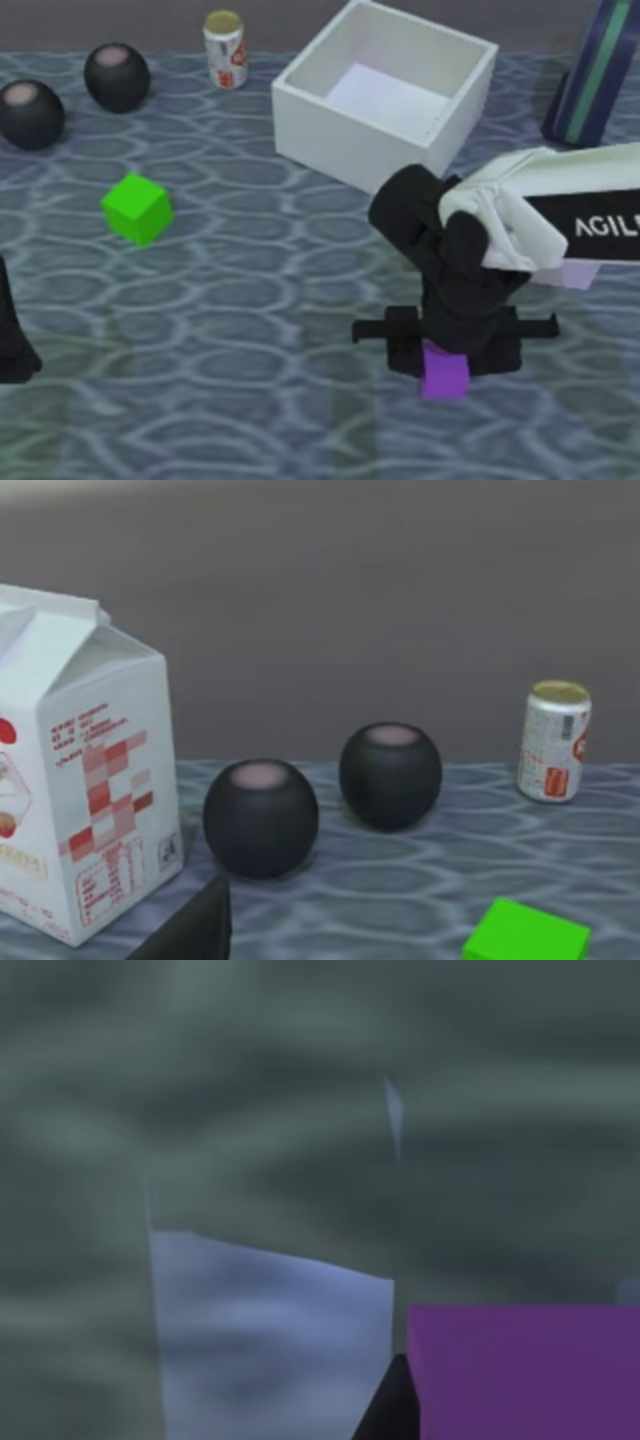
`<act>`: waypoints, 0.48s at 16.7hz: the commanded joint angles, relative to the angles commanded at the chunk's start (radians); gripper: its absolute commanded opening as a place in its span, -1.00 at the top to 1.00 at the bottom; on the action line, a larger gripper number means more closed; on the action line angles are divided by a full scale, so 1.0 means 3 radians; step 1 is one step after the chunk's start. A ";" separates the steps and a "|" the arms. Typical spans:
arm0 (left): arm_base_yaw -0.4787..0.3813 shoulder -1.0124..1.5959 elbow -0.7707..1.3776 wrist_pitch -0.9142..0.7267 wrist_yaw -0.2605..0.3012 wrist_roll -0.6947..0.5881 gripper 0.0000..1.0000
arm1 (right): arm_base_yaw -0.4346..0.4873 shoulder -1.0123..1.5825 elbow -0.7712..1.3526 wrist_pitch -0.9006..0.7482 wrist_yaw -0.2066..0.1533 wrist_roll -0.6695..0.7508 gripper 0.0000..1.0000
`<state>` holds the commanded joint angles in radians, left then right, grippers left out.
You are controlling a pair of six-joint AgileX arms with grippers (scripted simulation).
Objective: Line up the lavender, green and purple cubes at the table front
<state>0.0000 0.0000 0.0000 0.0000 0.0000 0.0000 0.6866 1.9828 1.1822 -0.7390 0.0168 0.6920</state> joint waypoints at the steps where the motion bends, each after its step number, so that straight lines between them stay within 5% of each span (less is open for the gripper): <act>1: 0.0000 0.0000 0.0000 0.0000 0.0000 0.0000 -1.00 | 0.0000 0.0000 0.0000 0.0000 0.0000 0.0000 0.40; 8: 0.0000 0.0000 0.0000 0.0000 0.0000 0.0000 -1.00 | 0.0000 0.0000 0.0000 0.0000 0.0000 0.0000 -0.66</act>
<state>0.0000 0.0000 0.0000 0.0000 0.0000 0.0000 0.6866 1.9828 1.1822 -0.7390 0.0168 0.6920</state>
